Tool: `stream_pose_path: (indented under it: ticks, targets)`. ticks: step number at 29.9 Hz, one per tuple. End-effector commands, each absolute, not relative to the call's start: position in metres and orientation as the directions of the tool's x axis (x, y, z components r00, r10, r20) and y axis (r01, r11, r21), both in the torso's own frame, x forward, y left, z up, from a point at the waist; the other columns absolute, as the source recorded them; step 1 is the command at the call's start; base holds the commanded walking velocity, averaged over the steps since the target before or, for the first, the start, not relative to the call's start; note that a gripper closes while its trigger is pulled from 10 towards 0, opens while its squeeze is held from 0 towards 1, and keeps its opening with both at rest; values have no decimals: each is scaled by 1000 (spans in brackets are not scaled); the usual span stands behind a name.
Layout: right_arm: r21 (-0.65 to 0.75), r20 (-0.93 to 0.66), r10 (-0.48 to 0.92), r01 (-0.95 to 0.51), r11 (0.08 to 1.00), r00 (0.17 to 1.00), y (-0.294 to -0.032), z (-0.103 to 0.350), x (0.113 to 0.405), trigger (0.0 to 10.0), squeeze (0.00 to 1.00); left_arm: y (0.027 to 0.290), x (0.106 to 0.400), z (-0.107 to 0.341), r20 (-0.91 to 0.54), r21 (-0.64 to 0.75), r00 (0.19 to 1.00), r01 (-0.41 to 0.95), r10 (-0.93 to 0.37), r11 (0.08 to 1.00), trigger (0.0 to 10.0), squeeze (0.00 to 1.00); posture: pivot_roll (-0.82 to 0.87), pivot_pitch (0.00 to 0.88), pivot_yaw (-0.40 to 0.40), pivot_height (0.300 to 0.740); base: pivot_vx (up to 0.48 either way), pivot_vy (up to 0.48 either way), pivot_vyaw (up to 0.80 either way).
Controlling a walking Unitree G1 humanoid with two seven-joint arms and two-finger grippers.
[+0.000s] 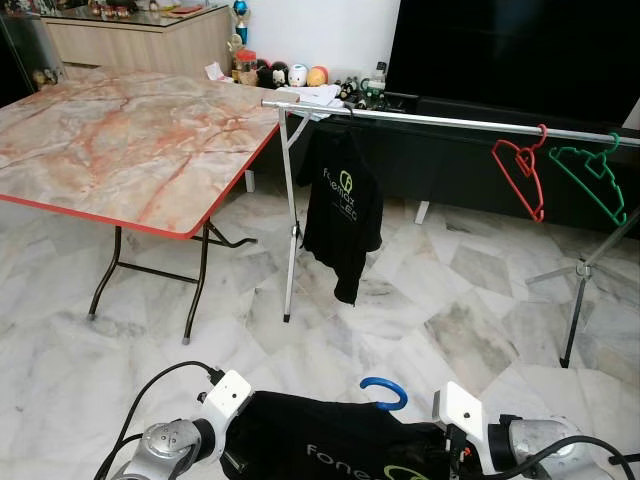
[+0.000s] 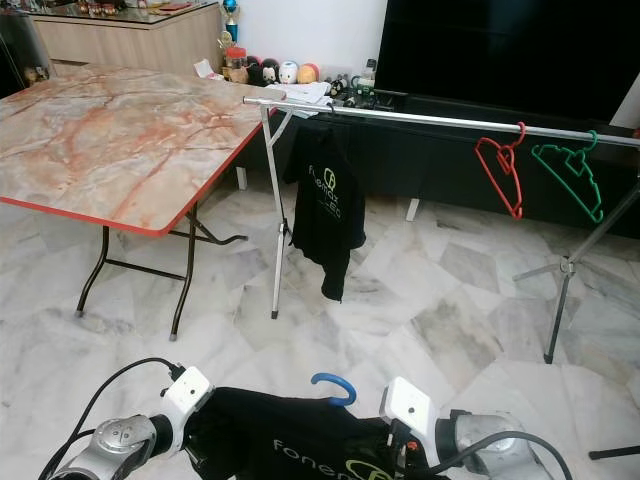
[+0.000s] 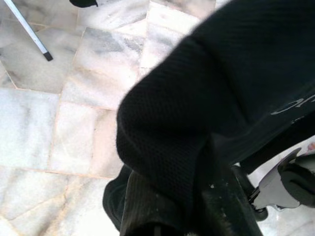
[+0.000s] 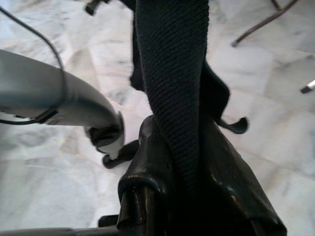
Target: Hang hanger
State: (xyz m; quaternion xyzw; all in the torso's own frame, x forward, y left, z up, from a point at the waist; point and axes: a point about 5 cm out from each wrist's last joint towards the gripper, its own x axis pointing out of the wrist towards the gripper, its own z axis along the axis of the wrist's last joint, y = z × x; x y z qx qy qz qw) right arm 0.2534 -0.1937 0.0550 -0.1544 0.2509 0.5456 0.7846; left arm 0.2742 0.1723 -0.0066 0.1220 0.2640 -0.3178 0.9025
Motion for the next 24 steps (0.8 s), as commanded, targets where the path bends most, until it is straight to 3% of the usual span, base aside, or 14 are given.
stream_pose_path:
  ticks: [1,11,15,17,20,24]
  targets:
    - [-3,-569,762,-928,374,309,-195,57,258,10000,0,175,272,-8,-571,77,651,649,-500,757,0,0,63,10,-20,740,0,0,0]
    - [-167,-663,525,-789,592,534,-212,42,279,10000,0,183,272,-9,-601,128,661,635,-450,762,0,0,70,35,-26,740,0,0,0]
    - [-244,-615,304,-541,805,728,-225,44,300,10000,0,197,273,-14,-672,234,673,590,-310,773,0,0,75,43,-29,740,0,0,0]
    - [-244,-596,272,-494,834,755,-227,45,303,10000,0,200,272,-15,-689,253,667,588,-284,768,0,0,75,45,-29,740,0,0,0]
    - [-185,-532,159,-298,937,832,-233,50,312,10000,0,211,271,-19,-731,292,659,538,-178,791,0,0,79,49,-30,740,0,0,0]
    - [-46,-475,64,-97,994,878,-237,55,321,10000,0,207,259,-30,-806,243,561,607,-191,756,0,0,84,51,-33,740,0,0,0]
